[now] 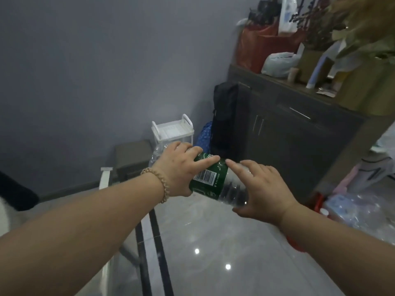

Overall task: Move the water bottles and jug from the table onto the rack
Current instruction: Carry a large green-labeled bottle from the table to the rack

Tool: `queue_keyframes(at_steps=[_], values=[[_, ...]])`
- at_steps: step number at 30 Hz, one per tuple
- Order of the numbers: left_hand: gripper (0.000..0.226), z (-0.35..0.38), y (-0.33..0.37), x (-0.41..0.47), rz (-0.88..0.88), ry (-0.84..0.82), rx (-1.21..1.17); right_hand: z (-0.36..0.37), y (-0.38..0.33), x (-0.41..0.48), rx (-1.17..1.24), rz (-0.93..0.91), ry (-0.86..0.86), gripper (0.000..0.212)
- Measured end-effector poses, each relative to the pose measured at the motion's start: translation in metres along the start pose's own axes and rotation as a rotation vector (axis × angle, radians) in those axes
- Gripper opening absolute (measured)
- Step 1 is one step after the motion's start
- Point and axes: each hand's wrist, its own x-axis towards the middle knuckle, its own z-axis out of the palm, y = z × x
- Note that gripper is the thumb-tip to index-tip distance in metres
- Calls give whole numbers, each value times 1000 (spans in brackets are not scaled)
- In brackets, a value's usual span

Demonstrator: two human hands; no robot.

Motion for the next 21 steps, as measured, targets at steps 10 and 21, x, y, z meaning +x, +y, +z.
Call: queue_keyframes(at_steps=[10,21], values=[[110,97,-106,150,-108,-175,-29,69,102,202,183,-128,-68,117],[115,243,-264,280,68,-264,-41,167,126,399,295,11,-102,116]])
